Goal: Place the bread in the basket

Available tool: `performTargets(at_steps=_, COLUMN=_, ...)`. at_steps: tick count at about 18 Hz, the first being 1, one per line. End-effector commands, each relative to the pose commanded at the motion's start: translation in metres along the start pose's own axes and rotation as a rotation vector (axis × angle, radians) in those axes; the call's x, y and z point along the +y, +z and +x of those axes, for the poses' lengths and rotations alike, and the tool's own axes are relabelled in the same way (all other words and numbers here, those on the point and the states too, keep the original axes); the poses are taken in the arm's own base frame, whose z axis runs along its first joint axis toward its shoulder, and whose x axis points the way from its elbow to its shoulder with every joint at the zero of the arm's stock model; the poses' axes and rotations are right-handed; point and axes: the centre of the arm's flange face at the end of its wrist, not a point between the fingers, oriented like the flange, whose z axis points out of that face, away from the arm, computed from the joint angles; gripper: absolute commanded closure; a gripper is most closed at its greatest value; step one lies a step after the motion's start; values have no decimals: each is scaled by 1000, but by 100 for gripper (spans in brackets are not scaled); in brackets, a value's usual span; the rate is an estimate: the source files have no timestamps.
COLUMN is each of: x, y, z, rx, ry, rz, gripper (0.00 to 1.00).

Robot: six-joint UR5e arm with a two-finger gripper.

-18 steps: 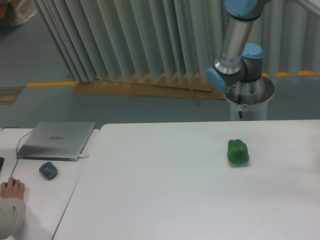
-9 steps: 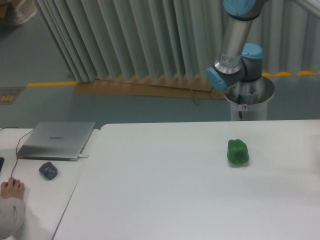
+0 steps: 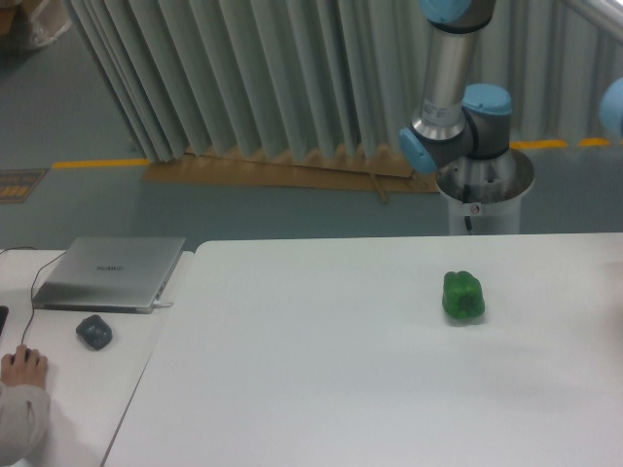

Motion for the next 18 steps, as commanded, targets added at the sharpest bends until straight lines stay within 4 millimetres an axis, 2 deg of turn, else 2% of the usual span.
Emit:
performTargets(at_steps=3, x=-9, y=-11, z=19, rx=-19, ry=33, rz=-54, gripper=0)
performTargets(at_steps=4, x=-11, y=-5, z=26, rx=-12, ry=47, rz=-100, gripper=0)
performTargets(at_steps=7, x=-36, y=3, z=45, rx=-27, ry=116, rz=-213, gripper=0)
performTargets(at_steps=8, x=-40, y=7, z=48, rx=-19, ry=121, rz=-218, gripper=0)
performTargets(at_steps=18, x=-35, y=4, z=44, rx=-4, ry=107, rz=-167, gripper=0)
